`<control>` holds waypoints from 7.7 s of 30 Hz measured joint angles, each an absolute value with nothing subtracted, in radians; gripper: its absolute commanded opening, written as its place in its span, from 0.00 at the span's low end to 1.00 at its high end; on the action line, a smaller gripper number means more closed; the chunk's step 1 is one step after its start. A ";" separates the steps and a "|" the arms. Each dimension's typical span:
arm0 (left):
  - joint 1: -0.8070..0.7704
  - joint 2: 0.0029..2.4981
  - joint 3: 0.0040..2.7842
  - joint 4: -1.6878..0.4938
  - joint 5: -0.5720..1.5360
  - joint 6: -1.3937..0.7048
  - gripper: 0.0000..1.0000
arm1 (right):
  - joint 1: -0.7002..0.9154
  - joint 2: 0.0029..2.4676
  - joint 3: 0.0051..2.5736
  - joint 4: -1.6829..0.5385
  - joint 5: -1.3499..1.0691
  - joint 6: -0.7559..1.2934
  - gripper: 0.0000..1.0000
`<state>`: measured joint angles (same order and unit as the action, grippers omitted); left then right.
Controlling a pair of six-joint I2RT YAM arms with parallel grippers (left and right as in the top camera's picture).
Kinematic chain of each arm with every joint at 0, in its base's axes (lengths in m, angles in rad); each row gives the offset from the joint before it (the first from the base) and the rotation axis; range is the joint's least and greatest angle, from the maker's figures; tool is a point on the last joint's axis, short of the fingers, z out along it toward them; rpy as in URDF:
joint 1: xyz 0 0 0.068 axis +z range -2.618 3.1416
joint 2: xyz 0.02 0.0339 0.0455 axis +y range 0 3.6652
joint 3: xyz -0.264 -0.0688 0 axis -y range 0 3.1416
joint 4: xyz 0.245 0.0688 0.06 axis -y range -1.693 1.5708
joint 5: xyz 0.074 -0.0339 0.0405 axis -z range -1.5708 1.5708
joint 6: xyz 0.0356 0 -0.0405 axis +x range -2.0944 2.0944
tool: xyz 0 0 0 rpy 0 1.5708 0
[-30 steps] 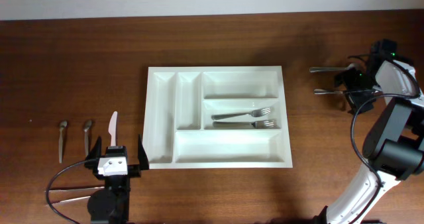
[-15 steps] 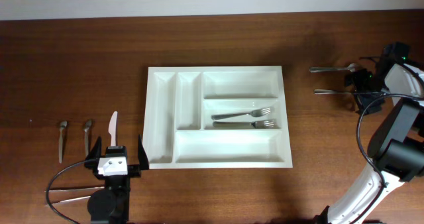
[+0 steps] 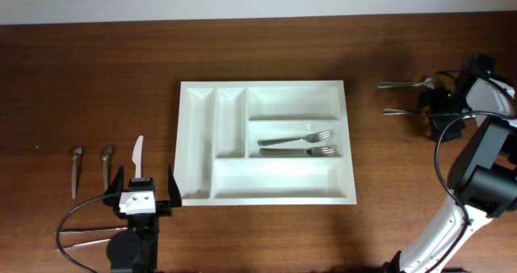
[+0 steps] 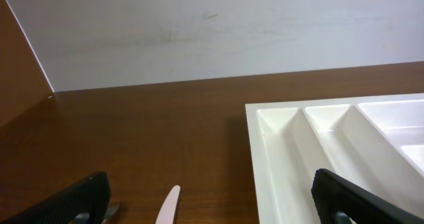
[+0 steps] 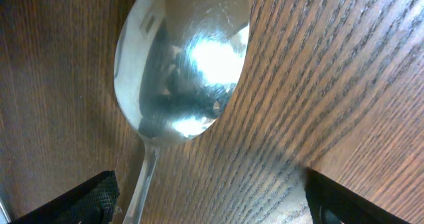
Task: Pack container
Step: 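Move the right gripper back over a silver spoon on the right, then lower the right gripper and close it on the spoon, then carry the spoon into the tray's upper-right compartment and release it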
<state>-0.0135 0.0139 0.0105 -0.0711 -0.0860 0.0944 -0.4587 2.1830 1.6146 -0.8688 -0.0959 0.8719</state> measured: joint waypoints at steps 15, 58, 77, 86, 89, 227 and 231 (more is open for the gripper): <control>-0.014 0.014 0.010 -0.071 -0.086 0.094 0.99 | -0.459 2.205 1.678 -0.885 -0.158 0.883 0.33; -0.014 0.014 0.010 -0.071 -0.086 0.094 0.99 | -0.445 2.352 2.035 -1.227 -0.094 0.995 0.63; -0.014 0.014 0.010 -0.071 -0.086 0.094 0.99 | -0.445 2.384 2.035 -1.242 -0.049 1.016 0.67; -0.014 0.014 0.010 -0.071 -0.086 0.094 0.99 | -0.441 2.395 2.035 -1.241 -0.049 1.018 0.68; -0.014 0.014 0.010 -0.071 -0.086 0.094 0.99 | -0.431 2.407 2.035 -1.241 -0.049 1.018 0.68; -0.014 0.014 0.010 -0.071 -0.086 0.094 0.99 | -0.020 2.438 2.590 -1.336 0.056 1.193 0.95; -0.014 0.014 0.010 -0.071 -0.086 0.094 0.99 | -0.139 2.438 2.588 -1.216 -0.088 0.926 0.95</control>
<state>-0.0135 0.0135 0.0105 -0.0711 -0.0864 0.0944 -0.1390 2.4382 2.5877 -1.2160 -0.0875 0.9257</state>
